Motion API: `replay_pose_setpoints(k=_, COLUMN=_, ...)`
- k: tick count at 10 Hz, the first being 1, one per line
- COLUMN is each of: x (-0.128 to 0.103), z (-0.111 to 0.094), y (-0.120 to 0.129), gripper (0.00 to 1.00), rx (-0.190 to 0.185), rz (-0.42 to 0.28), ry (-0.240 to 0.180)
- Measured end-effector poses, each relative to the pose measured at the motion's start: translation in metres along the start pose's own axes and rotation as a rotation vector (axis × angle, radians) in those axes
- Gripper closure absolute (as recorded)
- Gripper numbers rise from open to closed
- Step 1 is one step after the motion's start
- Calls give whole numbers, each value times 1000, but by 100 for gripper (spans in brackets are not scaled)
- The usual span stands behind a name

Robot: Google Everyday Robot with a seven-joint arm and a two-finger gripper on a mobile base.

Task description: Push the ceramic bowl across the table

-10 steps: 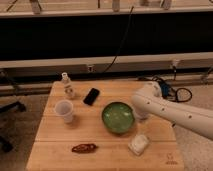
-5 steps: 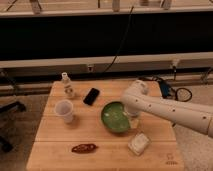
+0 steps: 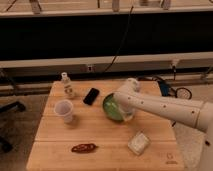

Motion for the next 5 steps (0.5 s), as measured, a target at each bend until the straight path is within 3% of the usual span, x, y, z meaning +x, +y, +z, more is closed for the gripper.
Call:
replay_pose_setpoints(k=3, x=-17, z=4, y=-34, gripper=100, rx=-1, rz=-56, ry=13)
replay_pose_setpoints(k=5, x=-18, z=3, y=-39, gripper=100, rx=4, rz=-97, ry=20)
